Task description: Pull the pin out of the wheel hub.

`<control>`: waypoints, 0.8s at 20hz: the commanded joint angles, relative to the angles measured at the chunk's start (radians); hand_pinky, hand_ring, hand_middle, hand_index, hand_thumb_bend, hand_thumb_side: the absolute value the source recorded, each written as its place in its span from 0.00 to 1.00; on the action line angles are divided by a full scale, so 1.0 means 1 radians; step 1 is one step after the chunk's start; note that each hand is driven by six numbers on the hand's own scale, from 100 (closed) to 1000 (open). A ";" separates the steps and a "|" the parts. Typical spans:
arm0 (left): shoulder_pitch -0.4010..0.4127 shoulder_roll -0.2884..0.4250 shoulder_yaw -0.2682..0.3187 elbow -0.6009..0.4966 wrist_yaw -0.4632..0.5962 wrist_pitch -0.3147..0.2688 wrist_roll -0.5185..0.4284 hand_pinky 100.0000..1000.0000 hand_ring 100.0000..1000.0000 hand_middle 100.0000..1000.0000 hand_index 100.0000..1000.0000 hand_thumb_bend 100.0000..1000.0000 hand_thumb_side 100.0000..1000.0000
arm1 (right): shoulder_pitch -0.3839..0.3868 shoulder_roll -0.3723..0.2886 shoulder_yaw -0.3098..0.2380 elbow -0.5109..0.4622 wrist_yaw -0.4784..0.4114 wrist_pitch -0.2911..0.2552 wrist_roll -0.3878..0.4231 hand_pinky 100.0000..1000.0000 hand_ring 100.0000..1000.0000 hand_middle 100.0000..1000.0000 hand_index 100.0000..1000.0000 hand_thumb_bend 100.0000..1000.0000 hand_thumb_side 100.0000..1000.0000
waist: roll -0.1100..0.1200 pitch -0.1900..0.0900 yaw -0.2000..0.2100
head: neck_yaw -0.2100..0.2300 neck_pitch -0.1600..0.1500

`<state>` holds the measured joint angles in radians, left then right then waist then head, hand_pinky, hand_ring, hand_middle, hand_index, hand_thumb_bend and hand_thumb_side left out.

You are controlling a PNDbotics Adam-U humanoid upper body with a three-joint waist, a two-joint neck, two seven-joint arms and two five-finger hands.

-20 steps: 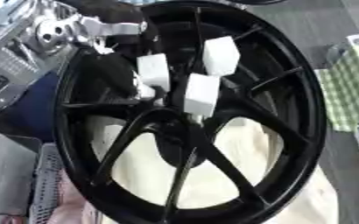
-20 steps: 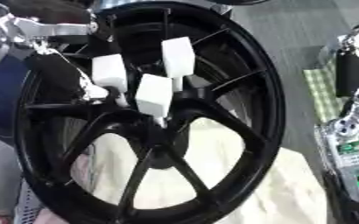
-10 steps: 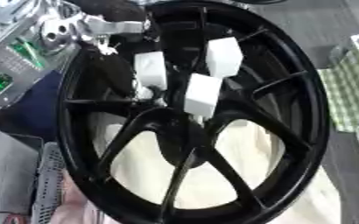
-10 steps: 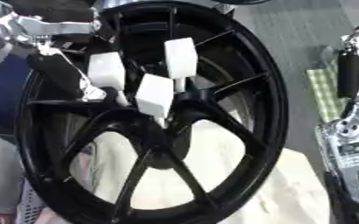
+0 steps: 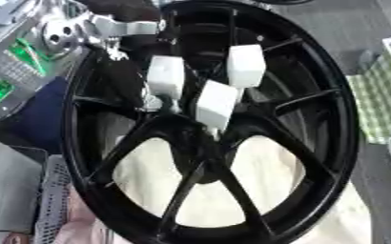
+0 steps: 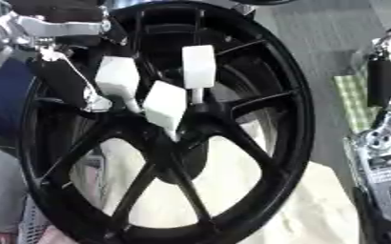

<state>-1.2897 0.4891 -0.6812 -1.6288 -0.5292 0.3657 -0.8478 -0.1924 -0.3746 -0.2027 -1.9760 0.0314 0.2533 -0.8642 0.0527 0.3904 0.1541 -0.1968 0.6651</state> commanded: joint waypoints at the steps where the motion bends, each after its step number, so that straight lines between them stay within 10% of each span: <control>1: -0.030 0.035 0.030 -0.032 0.017 0.080 -0.059 0.63 0.44 0.20 0.40 0.10 0.14 | -0.002 -0.015 -0.004 -0.016 0.001 0.044 -0.043 0.68 0.80 0.66 0.76 0.00 0.57 | -0.005 -0.031 0.001 | -0.001 -0.003; 16: -0.060 0.185 0.249 -0.176 0.149 0.156 0.031 0.62 0.42 0.16 0.38 0.00 0.11 | 0.009 -0.018 -0.010 -0.020 0.008 0.056 -0.043 0.68 0.80 0.66 0.76 0.00 0.56 | -0.016 -0.045 0.023 | -0.015 0.011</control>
<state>-1.3332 0.6285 -0.4786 -1.7858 -0.3989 0.4441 -0.7693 -0.1829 -0.3746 -0.2036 -1.9759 0.0319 0.2588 -0.8588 0.0398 0.3802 0.1768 -0.2078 0.6754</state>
